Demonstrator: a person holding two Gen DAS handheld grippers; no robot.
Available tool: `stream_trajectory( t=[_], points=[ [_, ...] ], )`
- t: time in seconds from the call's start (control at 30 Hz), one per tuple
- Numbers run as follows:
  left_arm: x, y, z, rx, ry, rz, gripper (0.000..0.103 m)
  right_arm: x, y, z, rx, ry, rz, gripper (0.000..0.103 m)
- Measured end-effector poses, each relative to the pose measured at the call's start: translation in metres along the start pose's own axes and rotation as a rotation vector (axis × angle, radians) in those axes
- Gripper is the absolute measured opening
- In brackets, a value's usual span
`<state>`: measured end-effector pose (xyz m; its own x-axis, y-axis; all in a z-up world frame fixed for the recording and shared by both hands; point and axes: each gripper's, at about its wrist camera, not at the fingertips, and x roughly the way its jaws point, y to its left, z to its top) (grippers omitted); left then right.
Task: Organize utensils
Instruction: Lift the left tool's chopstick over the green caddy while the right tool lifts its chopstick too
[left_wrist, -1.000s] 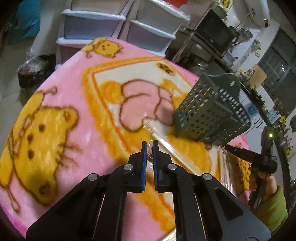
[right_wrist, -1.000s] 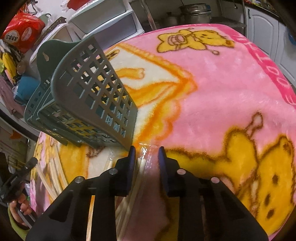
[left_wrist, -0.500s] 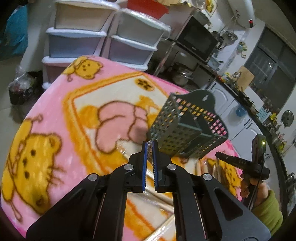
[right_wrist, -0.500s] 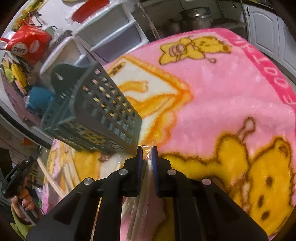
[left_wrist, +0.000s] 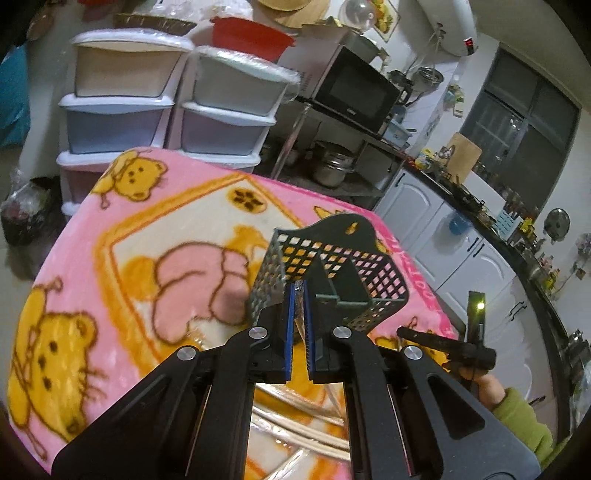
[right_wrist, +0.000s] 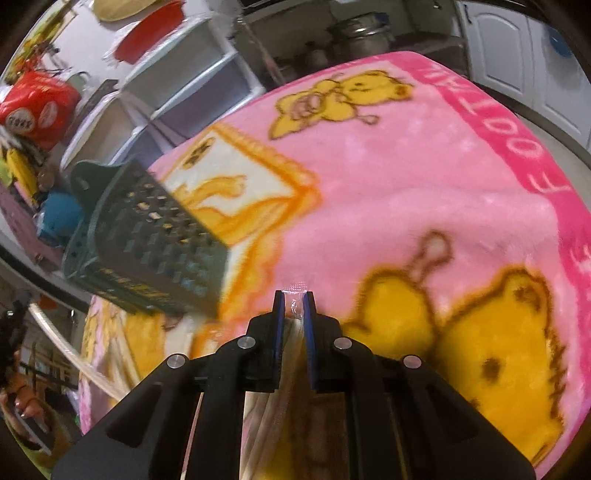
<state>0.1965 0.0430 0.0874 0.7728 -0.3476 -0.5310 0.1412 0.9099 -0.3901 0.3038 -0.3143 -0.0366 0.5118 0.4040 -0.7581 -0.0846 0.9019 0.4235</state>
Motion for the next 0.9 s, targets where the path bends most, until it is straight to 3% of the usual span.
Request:
stream_trajectory(
  t=[0.2,0.37,0.9],
  points=[
    [0.0,-0.012,0.005,0.019,-0.008,-0.014,0.002,0.001,-0.016,0.0,-0.002,-0.016,-0.054,0.01],
    [-0.001,-0.021,0.012,0.037,-0.017,-0.031,0.002,-0.011,-0.01,0.003,-0.035,-0.042,-0.03,0.004],
    [-0.024,-0.057,0.045,0.109,-0.078,-0.107,0.002,-0.125,0.092,0.023,-0.251,-0.287,0.147,0.002]
  ],
)
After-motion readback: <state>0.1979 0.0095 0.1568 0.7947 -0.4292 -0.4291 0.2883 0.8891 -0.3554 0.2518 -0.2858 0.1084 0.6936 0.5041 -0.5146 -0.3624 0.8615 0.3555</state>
